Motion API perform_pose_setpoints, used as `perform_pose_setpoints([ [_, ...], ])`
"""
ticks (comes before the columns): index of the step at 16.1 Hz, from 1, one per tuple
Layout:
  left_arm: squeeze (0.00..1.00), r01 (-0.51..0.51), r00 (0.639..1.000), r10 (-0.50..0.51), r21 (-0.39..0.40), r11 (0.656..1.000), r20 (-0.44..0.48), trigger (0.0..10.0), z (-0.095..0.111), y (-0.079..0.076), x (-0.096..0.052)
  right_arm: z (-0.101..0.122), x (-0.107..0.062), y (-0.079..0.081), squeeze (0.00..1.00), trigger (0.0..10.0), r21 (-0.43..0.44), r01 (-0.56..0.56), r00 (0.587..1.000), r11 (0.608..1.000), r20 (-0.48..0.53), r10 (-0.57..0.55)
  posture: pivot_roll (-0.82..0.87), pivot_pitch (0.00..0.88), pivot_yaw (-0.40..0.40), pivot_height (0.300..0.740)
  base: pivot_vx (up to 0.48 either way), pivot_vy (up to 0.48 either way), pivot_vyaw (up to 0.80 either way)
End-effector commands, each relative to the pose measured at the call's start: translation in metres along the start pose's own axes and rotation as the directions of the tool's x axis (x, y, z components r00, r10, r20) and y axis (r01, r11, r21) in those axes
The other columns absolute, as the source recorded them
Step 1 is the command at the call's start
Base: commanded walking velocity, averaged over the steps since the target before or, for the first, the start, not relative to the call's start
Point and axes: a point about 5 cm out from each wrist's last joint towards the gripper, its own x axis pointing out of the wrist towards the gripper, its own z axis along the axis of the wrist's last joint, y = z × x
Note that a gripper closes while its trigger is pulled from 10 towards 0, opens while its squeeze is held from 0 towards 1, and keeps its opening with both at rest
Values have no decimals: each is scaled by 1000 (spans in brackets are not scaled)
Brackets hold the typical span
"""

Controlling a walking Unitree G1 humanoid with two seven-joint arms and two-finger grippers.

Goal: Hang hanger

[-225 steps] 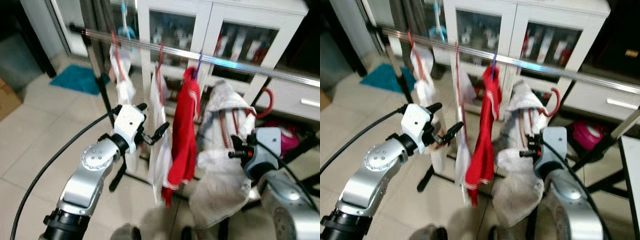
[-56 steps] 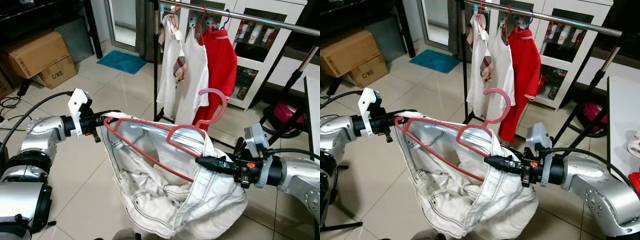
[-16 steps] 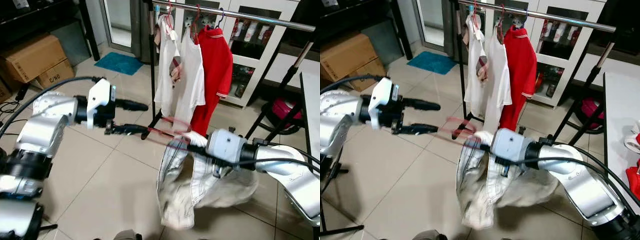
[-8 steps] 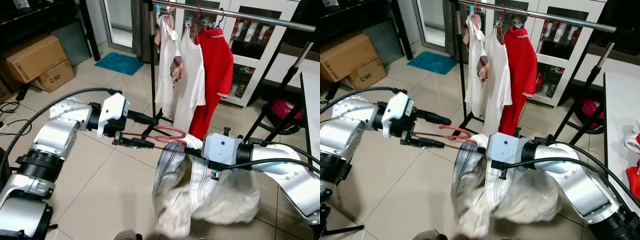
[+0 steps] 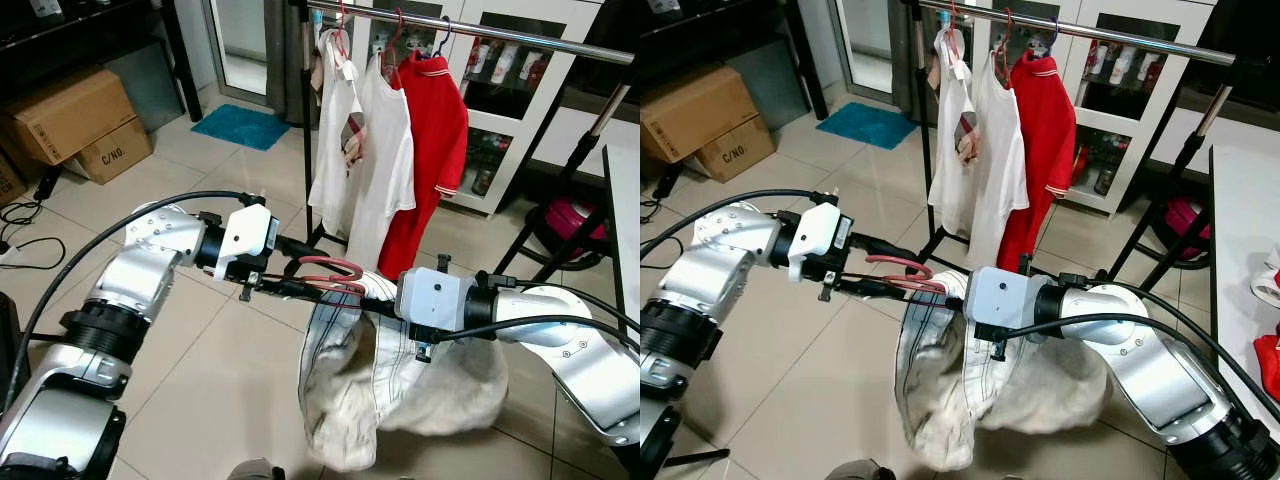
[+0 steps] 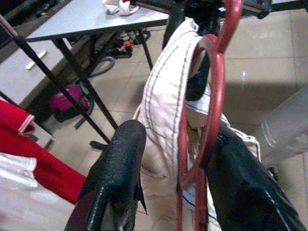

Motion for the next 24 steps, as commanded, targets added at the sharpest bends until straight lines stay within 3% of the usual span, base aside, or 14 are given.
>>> perform_pose_setpoints([
  [1, 0, -16, 1000, 17, 34, 999, -11, 0, 3, 5, -2, 16, -2, -9, 0, 0, -72, 21, 999, 997, 45, -18, -15, 0, 50, 740, 0, 0, 0],
  [9, 0, -62, 996, 61, 12, 998, 59, 0, -3, -21, 2, 18, -6, -6, 0, 0, -81, -80, 996, 993, 34, 83, -18, 16, 24, 740, 0, 0, 0],
  [18, 0, -76, 991, 76, -12, 997, 105, 0, -1, -35, 9, 19, -18, -15, 0, 0, -122, -187, 982, 975, -5, 188, -43, 19, 13, 740, 0, 0, 0],
  [21, 0, -139, 980, 137, 4, 990, 143, 0, 3, -35, 15, 21, -21, -20, 0, 0, -137, -196, 980, 971, -6, 197, -44, 17, 15, 740, 0, 0, 0],
  [22, 0, -165, 976, 162, 9, 986, 148, 0, 3, -34, 16, 22, -22, -21, 0, 1725, -143, -191, 981, 971, -4, 192, -44, 16, 15, 740, 0, 0, 0],
  [23, 0, -205, 967, 201, 10, 979, 157, 0, 4, -33, 18, 23, -22, -25, 0, 10000, -162, -168, 986, 973, -4, 169, -45, 13, 13, 740, 0, 0, 0],
  [24, 0, -222, 962, 219, 4, 975, 161, 0, 4, -33, 19, 24, -23, -28, 0, 10000, -159, -152, 988, 975, 0, 154, -44, 13, 11, 740, 0, 0, 0],
])
